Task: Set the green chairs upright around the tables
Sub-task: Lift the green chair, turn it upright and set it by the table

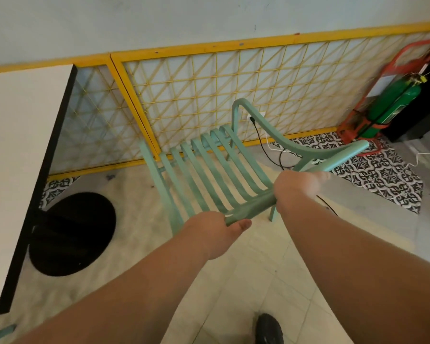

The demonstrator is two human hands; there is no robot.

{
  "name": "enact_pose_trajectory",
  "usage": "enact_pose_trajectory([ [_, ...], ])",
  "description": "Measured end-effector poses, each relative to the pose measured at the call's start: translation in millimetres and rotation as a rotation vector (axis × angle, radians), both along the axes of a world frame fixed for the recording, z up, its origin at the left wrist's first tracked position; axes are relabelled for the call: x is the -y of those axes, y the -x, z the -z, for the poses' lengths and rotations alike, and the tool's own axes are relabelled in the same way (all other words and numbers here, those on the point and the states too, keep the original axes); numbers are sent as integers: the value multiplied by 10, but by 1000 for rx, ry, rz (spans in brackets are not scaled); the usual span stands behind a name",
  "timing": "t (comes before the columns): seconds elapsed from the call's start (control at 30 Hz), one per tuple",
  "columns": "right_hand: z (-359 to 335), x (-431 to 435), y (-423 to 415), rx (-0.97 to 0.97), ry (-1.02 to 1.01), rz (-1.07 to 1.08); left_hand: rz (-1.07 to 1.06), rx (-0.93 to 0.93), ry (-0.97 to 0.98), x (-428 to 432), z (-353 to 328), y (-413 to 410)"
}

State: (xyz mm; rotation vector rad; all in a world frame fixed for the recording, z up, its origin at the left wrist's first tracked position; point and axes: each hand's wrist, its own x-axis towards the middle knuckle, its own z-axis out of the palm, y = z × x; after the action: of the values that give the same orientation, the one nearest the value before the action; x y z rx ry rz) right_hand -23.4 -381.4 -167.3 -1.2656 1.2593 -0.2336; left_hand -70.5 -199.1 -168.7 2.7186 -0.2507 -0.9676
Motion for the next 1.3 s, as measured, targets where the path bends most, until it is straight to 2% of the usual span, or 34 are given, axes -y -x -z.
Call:
enact_pose_trajectory([
  [0.2,73,391,-291,-107,166,-194,-105,13,33,438,-25,10],
  [0.37,51,749,-448,-158,327,-340,-307,-16,227,960,14,243],
  [0.5,-11,886,-549,-180,354,-449,-376,-2,256,1200,22,213],
  [0.7,-110,960,-676,-185,406,-485,-443,2,253,1453,11,81],
  [0.83,-165,786,-523,-239,434,-536,-484,-7,268,1476,-13,40],
  [0.9,-136,620,-280,-223,383,-576,-426,-41,291,1442,-16,4],
  [0.97,-133,453,-41,-178,347,-559,-363,-87,371,1326,-40,-28],
  [1.1,-136,259,75,-205,321,-574,-390,-198,567,723,37,-16],
  [1.17,-99,198,78,-232,350,-562,-253,-110,448,347,186,-79],
  [1.23,-58,154,70,-267,414,-585,17,71,124,-22,372,-245],
  [1.3,-24,170,39,-296,489,-608,168,129,-63,-281,540,-435],
])
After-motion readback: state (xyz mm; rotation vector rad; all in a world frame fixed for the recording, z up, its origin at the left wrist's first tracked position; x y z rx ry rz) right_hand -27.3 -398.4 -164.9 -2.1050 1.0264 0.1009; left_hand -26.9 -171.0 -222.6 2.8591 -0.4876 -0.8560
